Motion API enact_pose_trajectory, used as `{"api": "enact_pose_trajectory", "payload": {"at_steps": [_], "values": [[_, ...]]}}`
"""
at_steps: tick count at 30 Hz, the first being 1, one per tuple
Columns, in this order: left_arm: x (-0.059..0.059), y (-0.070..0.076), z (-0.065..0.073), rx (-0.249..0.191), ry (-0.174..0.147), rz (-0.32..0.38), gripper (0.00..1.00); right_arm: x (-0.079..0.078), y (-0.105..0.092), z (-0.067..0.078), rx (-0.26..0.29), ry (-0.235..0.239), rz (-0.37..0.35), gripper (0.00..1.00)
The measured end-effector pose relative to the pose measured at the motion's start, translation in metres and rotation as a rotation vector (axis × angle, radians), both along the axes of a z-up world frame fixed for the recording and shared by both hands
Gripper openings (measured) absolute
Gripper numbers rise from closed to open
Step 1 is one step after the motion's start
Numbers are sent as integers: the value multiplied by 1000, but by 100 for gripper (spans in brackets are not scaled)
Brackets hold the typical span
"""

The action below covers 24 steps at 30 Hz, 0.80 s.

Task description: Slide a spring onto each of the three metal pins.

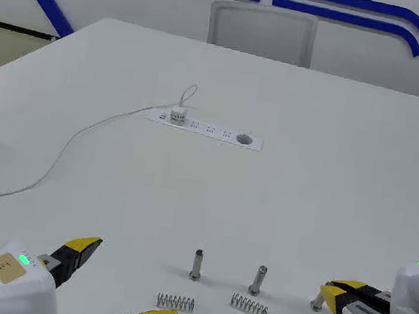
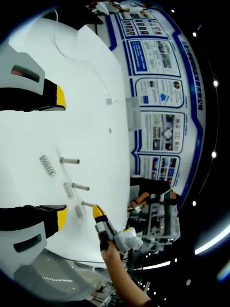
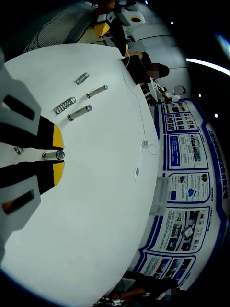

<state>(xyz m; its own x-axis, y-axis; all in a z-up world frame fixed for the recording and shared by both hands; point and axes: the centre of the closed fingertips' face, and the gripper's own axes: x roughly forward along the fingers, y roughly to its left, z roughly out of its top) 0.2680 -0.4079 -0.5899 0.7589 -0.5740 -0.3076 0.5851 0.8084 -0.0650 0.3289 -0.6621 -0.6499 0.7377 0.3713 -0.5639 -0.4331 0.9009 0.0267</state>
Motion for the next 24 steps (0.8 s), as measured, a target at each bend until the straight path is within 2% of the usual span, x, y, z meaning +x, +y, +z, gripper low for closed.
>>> {"api": "enact_pose_trajectory", "payload": {"at_steps": [3, 4, 10, 14, 17, 24], "values": [[-2, -3, -3, 13, 6, -17, 83, 0, 0, 2, -10, -7, 0, 11], [-2, -4, -2, 13, 3, -23, 83, 2, -2, 4, -25, -22, -5, 12], [-3, -4, -3, 12, 8, -23, 83, -3, -5, 4, -10, -23, -14, 15], [-2, -2, -4, 8, 15, -15, 83, -12, -2, 1, 27, -12, 14, 17], [-2, -3, -4, 8, 16, -17, 83, -18, -1, -2, 27, -3, 38, 18], [-2, -4, -6, 15, 23, -22, 83, -31, -7, -20, 32, 53, 56, 20]]}}
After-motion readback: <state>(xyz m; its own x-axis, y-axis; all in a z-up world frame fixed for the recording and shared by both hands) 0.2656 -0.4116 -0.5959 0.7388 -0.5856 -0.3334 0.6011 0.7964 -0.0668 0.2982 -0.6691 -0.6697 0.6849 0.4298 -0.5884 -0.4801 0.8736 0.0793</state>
